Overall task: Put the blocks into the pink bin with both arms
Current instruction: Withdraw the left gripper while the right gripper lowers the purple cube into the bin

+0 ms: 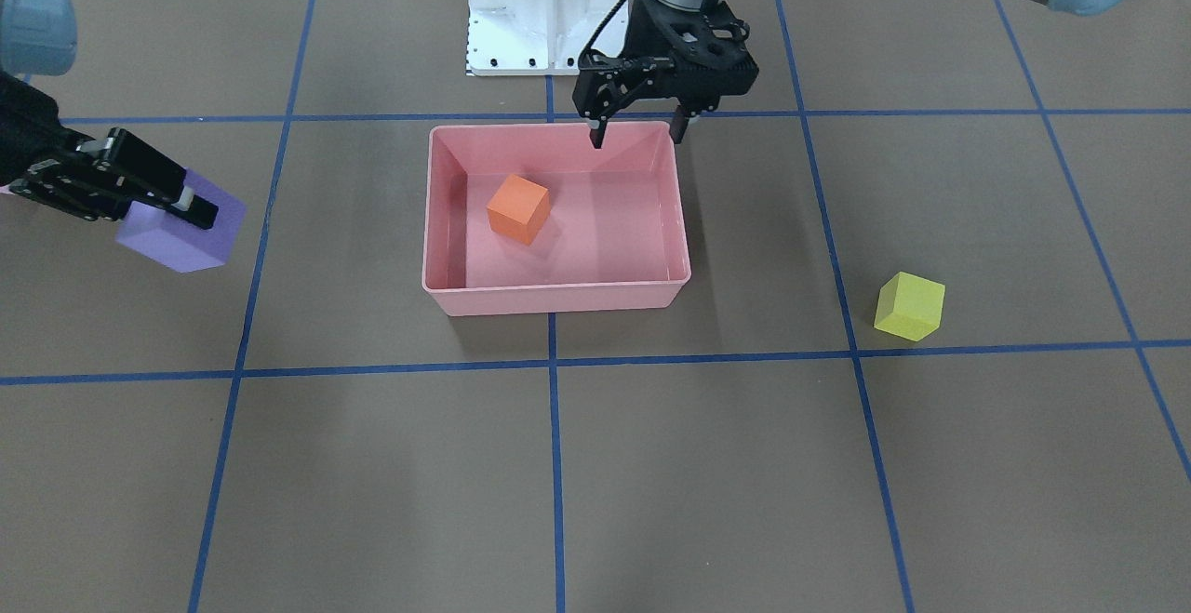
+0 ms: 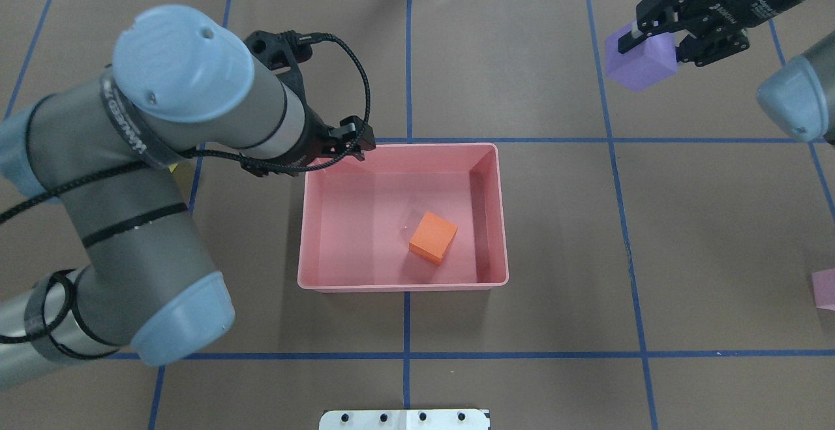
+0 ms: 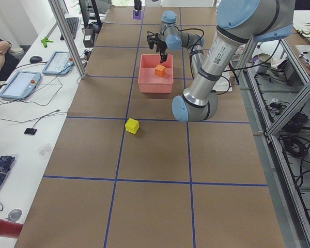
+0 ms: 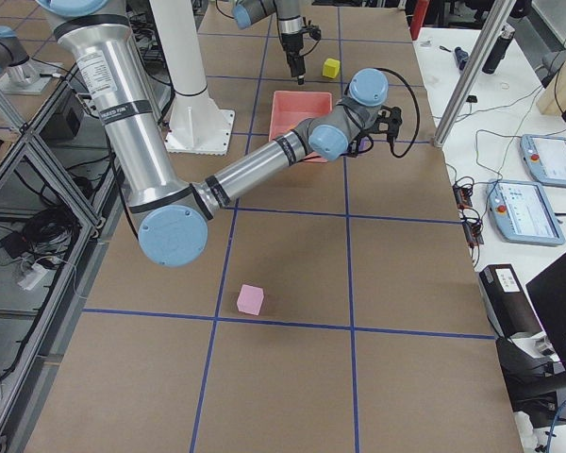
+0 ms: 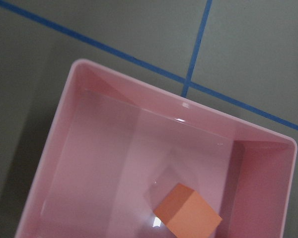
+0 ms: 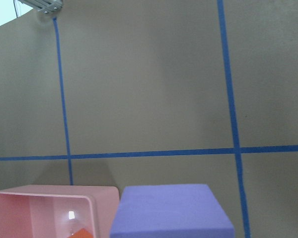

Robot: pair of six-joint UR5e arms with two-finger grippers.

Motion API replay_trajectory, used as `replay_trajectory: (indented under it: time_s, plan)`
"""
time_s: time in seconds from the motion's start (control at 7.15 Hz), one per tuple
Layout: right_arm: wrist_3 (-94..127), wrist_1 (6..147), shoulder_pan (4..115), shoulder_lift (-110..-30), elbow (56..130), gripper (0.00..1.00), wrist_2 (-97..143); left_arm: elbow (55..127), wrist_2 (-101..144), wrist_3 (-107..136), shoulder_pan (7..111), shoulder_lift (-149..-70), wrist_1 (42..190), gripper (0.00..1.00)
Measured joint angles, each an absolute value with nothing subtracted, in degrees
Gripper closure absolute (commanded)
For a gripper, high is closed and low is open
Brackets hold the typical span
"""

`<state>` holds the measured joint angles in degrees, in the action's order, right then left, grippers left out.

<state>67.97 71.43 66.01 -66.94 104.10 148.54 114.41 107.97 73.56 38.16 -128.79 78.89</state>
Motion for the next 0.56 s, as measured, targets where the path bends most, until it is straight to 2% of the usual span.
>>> replay_trajectory:
  time_s: [0.56]
  plan:
    - [78.9, 71.5, 51.9, -60.7, 106.0, 1.00, 134.0, 107.7, 118.0, 38.6, 53.6, -124.5, 76.7, 0.00]
